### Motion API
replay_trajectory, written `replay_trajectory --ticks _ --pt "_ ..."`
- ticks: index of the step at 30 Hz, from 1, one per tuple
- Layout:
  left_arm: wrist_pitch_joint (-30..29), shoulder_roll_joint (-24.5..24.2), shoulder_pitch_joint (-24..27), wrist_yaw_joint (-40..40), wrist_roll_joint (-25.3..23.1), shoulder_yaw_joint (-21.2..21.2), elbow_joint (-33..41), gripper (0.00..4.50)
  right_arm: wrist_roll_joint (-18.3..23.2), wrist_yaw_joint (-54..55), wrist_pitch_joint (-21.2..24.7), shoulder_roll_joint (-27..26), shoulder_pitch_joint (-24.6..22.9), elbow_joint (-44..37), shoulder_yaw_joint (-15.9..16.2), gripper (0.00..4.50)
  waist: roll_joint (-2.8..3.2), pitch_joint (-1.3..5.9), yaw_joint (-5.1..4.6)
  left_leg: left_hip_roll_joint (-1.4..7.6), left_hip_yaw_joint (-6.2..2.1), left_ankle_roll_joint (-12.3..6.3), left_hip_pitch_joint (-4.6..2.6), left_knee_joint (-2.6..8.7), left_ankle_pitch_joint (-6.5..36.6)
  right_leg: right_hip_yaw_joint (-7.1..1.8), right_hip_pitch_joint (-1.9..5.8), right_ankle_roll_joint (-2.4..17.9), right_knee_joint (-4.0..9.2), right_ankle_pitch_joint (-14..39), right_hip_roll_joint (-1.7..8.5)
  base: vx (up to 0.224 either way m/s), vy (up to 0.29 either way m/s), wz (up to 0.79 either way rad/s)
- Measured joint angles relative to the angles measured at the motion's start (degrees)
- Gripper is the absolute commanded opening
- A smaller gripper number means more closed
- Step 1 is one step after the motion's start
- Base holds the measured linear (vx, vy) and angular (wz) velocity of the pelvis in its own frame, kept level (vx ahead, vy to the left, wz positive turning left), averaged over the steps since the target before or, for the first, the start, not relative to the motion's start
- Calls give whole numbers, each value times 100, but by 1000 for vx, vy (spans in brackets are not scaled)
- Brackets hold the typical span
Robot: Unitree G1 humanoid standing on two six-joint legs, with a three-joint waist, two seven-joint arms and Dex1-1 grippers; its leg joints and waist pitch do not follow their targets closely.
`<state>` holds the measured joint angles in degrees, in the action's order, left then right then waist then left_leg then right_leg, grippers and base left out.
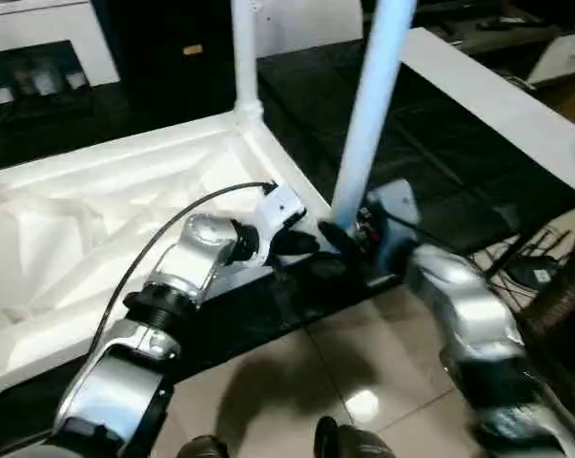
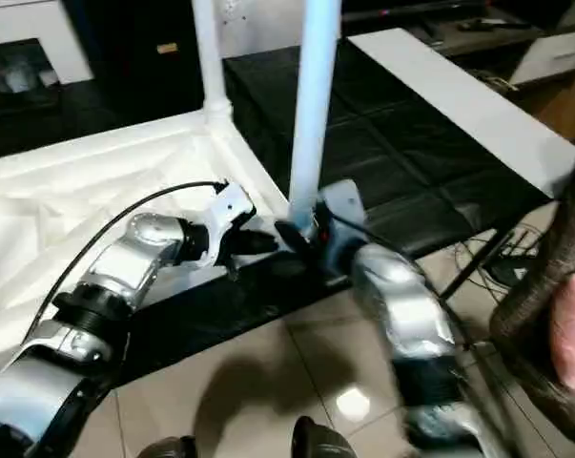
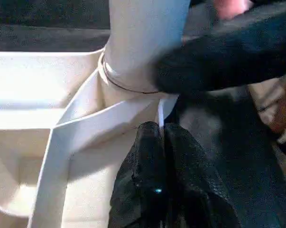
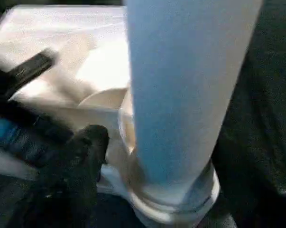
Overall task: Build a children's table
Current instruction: Rotate leg to tighten
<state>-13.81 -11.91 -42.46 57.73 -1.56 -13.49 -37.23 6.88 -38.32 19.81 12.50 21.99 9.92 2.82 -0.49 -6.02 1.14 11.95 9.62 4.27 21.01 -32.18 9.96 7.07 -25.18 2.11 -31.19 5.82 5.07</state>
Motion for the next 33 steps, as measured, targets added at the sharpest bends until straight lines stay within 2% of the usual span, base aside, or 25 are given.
replay_trajectory --ticks 1,5,8,11,17,20,24,33 --pt "52 -55 5 96 3 -12 0 0 14 -162 -35 114 -33 -37 6 396 0 0 13 -1 1 3 0 -2 2 0 -2 7 -3 -2 -2 0 0 0" --pt "439 -383 77 721 24 -177 33 0 161 -1056 -312 704 -320 -206 140 420 0 0 107 4 0 3 -1 -11 2 -1 2 7 -2 -1 6 0 0 0" --pt "771 -679 104 1282 20 -338 53 0 379 -1737 -405 1219 -461 -261 146 420 -1 0 160 0 4 4 -18 -38 1 -14 13 -23 -3 17 18 0 0 0" --pt "1064 -851 99 1687 -38 -507 19 0 612 -2276 -405 1519 -441 -310 87 420 -3 1 187 -7 6 35 -18 -60 20 -27 28 -24 -2 17 23 0 0 0" --pt "1514 -1053 24 2376 -66 -737 -71 0 758 -3020 -558 1753 -334 -271 179 420 -5 2 260 -4 7 38 -14 -70 17 -29 37 -24 -5 17 24 0 0 0" --pt "1586 -1075 4 2612 -64 -795 -73 0 856 -3289 -541 1764 -188 -207 330 394 -5 3 291 -3 7 38 -11 -76 17 -29 37 -24 -12 17 25 0 0 0" --pt "1696 -1051 -47 2804 -64 -921 -78 0 867 -3464 -538 1734 -61 -60 474 363 -8 5 399 -1 7 38 -5 -83 17 -29 36 -24 -21 17 26 0 0 0" --pt "1838 -982 -106 2905 -79 -965 -180 0 810 -3721 -695 1494 359 445 826 296 -12 7 426 -1 6 39 -3 -95 17 -36 29 -41 -78 30 33 0 0 0"
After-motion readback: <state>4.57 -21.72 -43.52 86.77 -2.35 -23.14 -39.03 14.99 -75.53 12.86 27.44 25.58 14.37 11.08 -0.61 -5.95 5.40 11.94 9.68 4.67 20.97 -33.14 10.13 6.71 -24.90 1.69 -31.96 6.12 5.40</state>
